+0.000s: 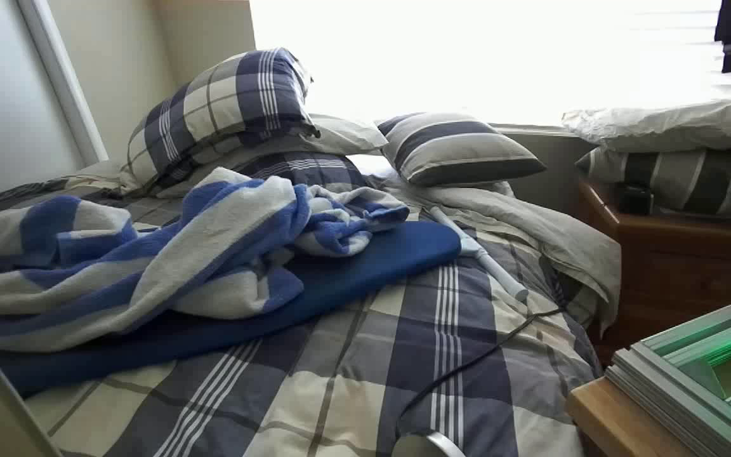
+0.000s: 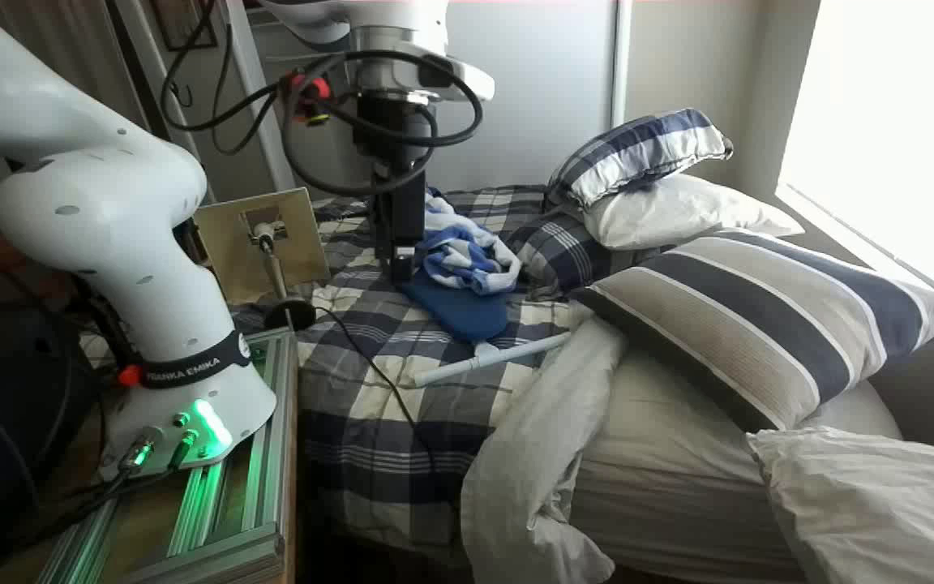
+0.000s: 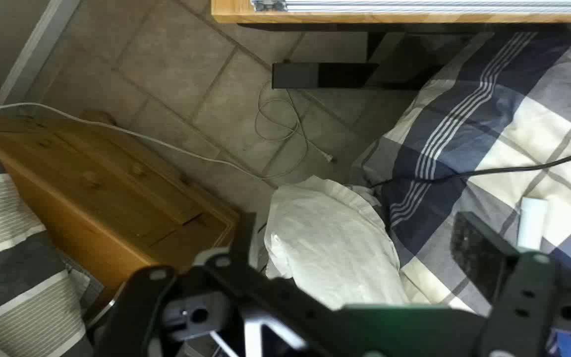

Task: Pull the striped towel to the right

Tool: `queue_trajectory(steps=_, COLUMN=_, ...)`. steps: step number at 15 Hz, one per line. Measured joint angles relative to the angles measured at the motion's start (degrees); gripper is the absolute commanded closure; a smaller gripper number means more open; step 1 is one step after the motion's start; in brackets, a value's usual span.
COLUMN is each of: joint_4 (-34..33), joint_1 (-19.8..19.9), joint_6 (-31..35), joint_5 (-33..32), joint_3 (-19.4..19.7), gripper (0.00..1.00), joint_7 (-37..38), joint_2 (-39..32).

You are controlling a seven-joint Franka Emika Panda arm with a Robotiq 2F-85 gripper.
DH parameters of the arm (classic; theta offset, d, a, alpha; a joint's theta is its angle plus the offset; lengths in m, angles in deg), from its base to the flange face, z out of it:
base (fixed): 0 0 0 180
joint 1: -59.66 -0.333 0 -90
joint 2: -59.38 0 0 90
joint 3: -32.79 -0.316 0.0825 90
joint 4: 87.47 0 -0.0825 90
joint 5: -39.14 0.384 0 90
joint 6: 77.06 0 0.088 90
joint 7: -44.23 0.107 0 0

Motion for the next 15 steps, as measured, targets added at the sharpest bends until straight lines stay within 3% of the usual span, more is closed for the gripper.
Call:
queue_trajectory(steps=12, joint_4=-0.01, joint_1=-0.1, joint_6=0.03, joint_5=0.0, joint_3=0.0, gripper=0.0, joint_7=0.0, joint_2=0.0)
queue_trajectory(steps=15, joint_4=-1.36, joint_1=-2.93, joint_6=2.47, joint_5=2.36, joint_3=-0.34, gripper=0.0, joint_7=0.01, joint_2=-1.42)
